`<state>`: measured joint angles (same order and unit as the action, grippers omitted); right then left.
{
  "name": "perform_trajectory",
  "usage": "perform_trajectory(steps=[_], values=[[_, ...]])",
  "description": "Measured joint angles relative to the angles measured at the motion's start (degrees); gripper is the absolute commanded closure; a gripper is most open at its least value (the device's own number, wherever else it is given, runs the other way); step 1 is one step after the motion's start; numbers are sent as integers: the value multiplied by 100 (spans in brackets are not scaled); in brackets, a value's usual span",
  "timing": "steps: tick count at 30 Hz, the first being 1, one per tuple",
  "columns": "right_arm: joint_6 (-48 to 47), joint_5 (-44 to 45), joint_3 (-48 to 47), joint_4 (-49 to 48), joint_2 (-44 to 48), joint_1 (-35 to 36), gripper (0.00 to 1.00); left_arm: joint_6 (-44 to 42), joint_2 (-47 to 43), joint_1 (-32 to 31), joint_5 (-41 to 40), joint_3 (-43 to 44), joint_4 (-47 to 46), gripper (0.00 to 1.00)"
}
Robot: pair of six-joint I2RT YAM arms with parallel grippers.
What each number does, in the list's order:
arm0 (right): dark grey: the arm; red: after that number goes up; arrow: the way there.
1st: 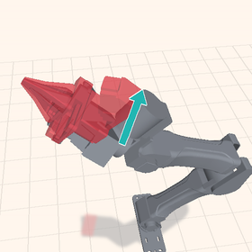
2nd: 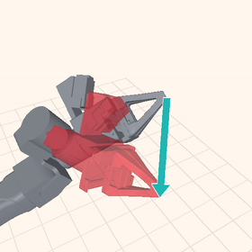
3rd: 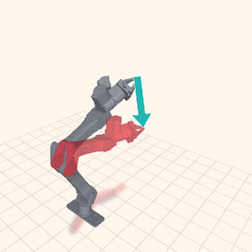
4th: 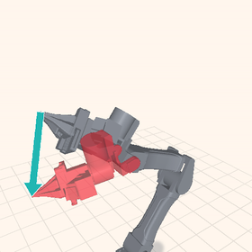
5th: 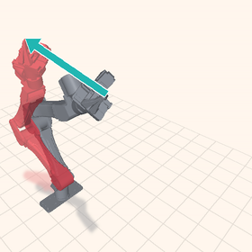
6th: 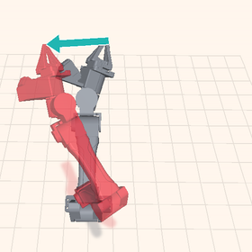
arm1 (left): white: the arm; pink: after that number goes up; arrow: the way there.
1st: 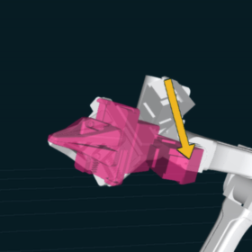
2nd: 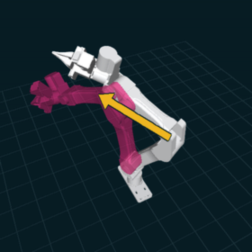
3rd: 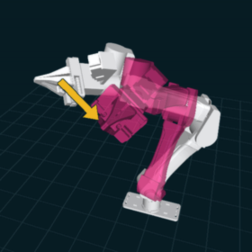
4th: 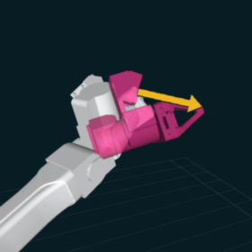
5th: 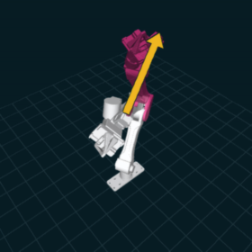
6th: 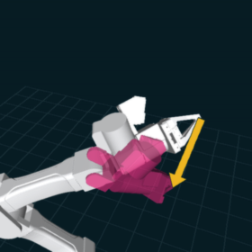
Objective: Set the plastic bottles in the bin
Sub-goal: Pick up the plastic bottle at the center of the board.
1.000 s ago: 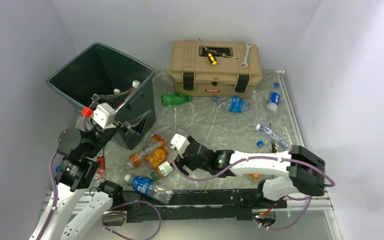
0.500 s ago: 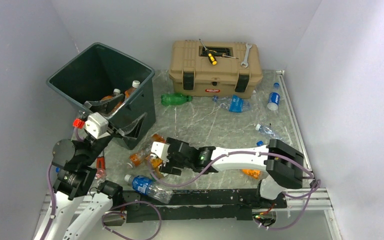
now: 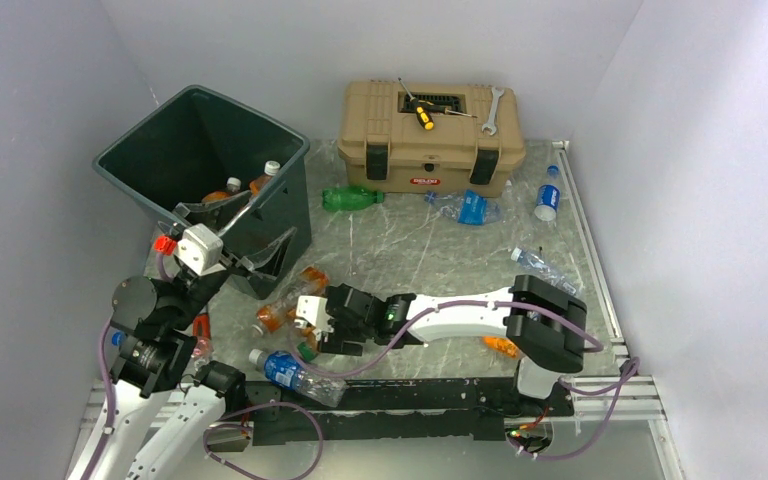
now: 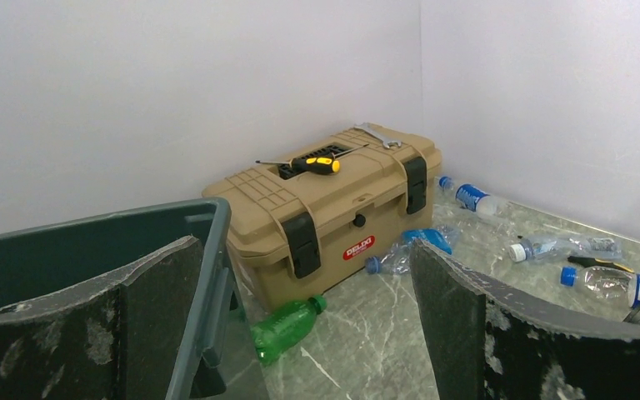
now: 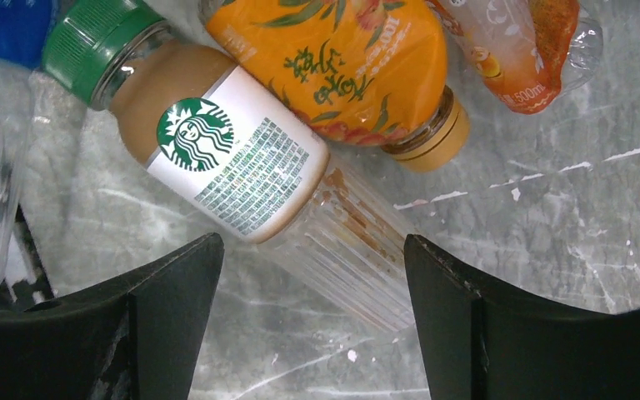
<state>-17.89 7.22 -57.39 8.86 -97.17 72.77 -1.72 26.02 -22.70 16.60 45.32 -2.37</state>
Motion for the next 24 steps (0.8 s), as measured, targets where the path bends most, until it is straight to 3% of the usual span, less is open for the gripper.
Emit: perform_trajectory(steps=[12,20,24], values=[[37,37,39,-426,-452,2,21,-2,9,0,-26,-107,-37,1],[254,278,533,-498,-52,68,53,0,9,0,-57,-107,-46,0],[531,481,990,-260,503,195,55,2,11,0,-59,-107,-48,1]])
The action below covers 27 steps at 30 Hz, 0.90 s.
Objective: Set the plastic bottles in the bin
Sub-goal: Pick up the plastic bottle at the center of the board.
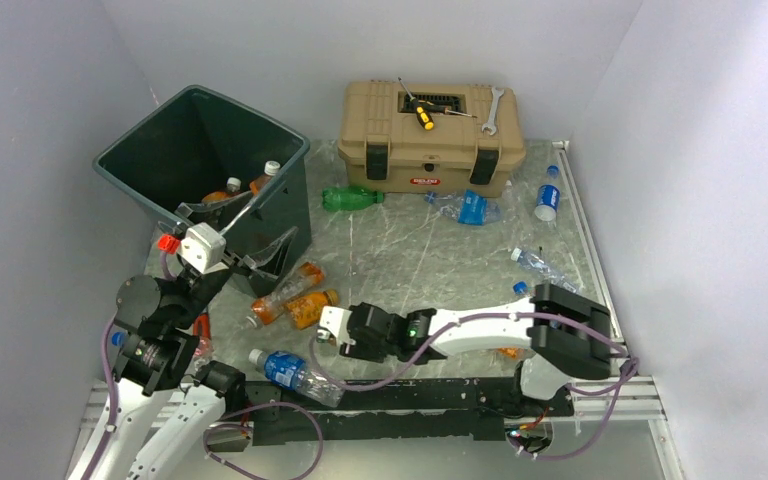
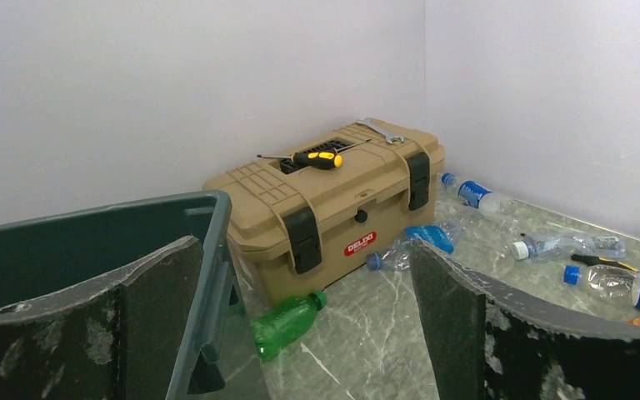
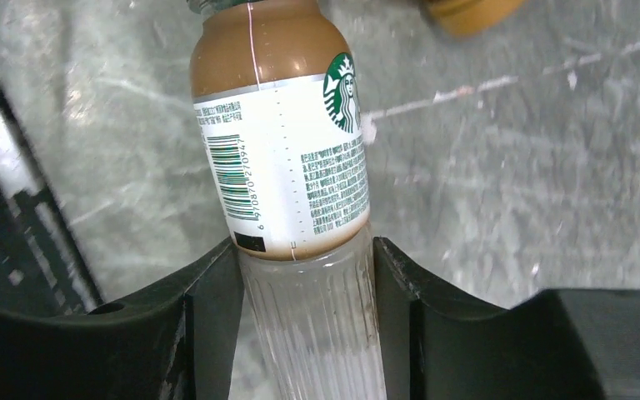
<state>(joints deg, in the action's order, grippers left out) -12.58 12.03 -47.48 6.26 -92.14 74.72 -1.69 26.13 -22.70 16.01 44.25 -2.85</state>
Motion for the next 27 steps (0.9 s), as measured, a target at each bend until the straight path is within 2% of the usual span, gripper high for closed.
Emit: perform_trajectory(steps=[9,15,18,21,24,27], values=[[1462,1005,654,164,2033,146,55,511,321,0,-149,68,-122,0],[2483,1458,1132,-575,3659,-120,56,1539,1036,0,-15,734,-22,0],[2743,1432,1547,-1147,4498,-245,57,2227,1753,0,450,1611,328,1],[2929,1366,1849,-1644,5123,-323,58,3008,2481,0,1154,2236,168,1],[3088,1322,2118,-2153,5613,-352,59,3821,2966,-13,1770,2194,-234,1],[3224,1344,2295,-2485,5882,-367,59,4315,3357,-94,2013,2153,-310,1]])
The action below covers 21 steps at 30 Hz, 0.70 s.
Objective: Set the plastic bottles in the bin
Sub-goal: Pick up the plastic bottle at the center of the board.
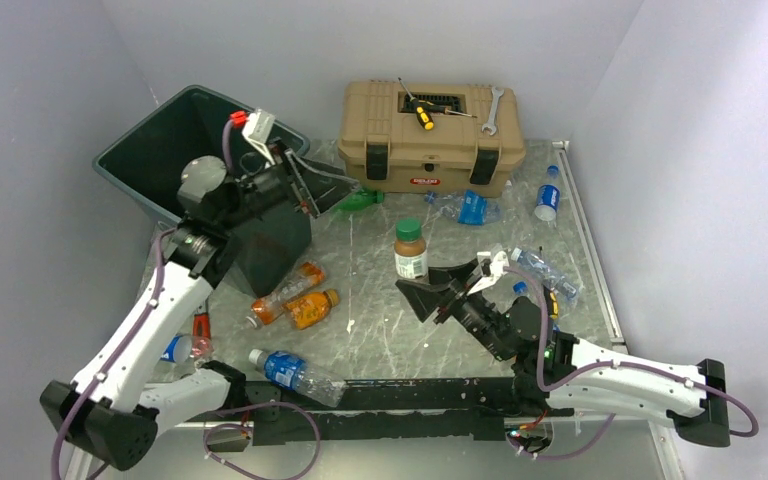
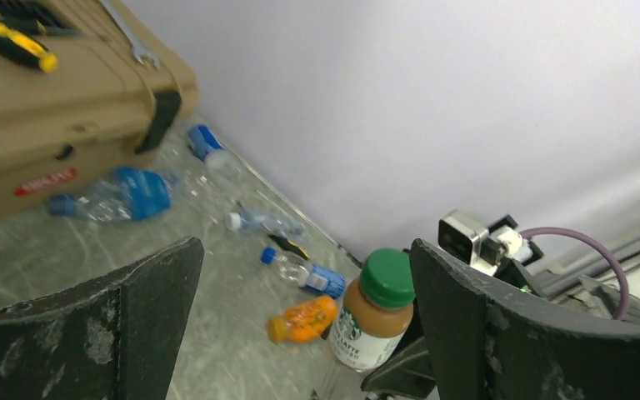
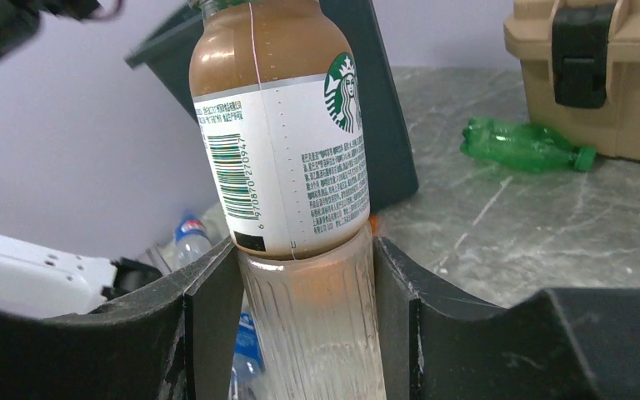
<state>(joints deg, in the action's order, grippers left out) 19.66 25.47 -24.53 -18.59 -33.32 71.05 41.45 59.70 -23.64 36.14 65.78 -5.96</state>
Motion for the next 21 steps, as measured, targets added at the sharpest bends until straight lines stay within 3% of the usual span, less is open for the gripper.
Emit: perform_trajectory(steps=[3,10,14,21], values=[[96,39,2,-203,24,-7,59,118,273,-369,-66,4,31,1],[216,85,35,-483,-59,-9,59,-876,603,-2378,-909,199,605,0],[236,-70,61,-619,-52,-9,60,-1246,605,-2632,-1355,273,640,3],[238,-256,103,-699,37,-9,60,-1333,743,-2695,-1698,273,632,27]])
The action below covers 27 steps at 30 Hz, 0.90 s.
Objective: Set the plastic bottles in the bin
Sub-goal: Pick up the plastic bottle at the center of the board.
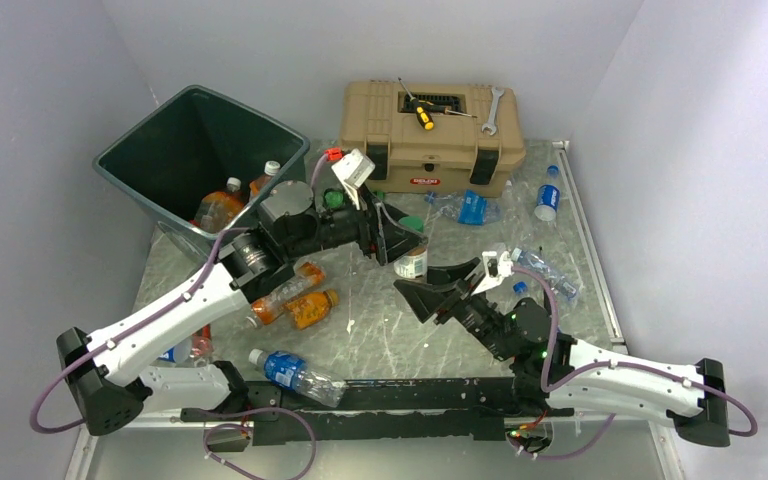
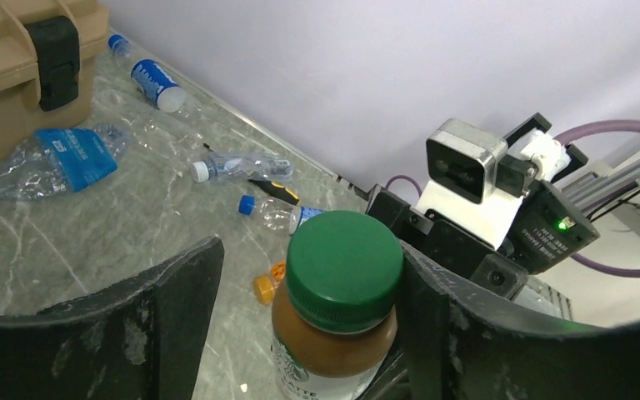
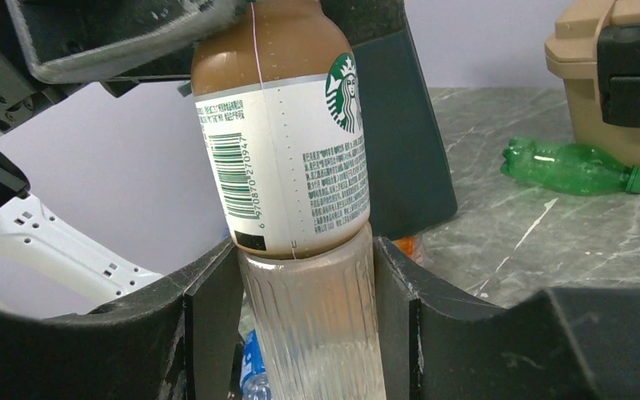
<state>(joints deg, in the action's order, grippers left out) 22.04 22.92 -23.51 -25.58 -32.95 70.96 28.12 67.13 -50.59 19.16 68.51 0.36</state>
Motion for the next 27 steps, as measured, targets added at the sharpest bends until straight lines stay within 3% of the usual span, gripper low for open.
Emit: perform_trajectory(steps=[7,10,12,15,19,27], values=[[0,0,59,22,55,-11,59,9,79,-68,48,2,-42,50],[2,20,66,46,52,-13,55,-15,116,-109,85,44,-46,78],[0,46,66,61,44,-28,42,-57,151,-153,94,111,15,100],[11,4,46,138,11,-33,19,-201,192,-214,85,197,146,100],[-39,-201,-234,452,-96,-31,1,-302,201,-310,31,223,275,100],[-66,-396,-671,1104,-256,-33,0,-490,195,-348,-236,234,439,100]])
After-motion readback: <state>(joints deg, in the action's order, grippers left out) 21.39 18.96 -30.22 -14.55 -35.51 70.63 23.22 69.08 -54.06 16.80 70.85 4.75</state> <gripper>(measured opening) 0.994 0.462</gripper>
